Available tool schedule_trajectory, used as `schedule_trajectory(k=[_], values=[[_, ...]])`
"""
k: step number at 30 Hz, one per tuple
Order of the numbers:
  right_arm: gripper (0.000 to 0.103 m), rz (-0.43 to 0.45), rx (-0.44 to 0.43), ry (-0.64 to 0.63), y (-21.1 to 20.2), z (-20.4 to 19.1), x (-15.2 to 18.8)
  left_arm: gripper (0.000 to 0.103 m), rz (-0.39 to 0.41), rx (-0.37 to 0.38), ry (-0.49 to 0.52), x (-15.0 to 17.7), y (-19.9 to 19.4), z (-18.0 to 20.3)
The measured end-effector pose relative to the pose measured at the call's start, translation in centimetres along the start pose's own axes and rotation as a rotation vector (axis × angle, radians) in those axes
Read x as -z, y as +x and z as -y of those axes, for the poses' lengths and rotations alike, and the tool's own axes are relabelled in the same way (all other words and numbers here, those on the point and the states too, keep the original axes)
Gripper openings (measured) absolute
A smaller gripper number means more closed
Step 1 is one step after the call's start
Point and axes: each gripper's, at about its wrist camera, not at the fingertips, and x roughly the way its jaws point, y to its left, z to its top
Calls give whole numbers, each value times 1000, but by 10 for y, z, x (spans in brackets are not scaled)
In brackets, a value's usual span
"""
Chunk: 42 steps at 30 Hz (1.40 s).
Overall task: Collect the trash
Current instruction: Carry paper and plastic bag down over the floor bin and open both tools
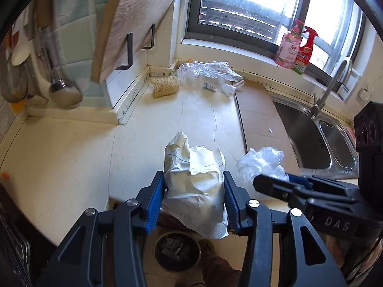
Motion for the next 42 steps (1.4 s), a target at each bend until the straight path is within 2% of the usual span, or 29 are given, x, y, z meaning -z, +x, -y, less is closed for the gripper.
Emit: schedule_trajectory(k=[9, 14, 18, 25, 30, 34, 42], values=[[35, -89, 37, -39, -10, -40, 86, 45, -24, 47, -14, 75, -42, -14], [35, -143, 61, -42, -4, -42, 112, 45, -68, 63, -48, 105, -37, -24], [35, -190, 75, -39, 8, -36, 126, 45, -135, 71, -84, 132, -20, -33], [35, -317, 105, -33, 69, 2, 170, 46, -220, 93, -186, 185, 40, -51], [35, -420, 115, 15, 136, 46, 217, 46, -271, 48, -238, 238, 105, -63], [36, -475, 121, 51, 179, 75, 246, 47, -305, 39, -301, 275, 152, -75], [37, -531, 121, 71, 255, 118, 287, 48, -398, 23, -295, 337, 245, -83]])
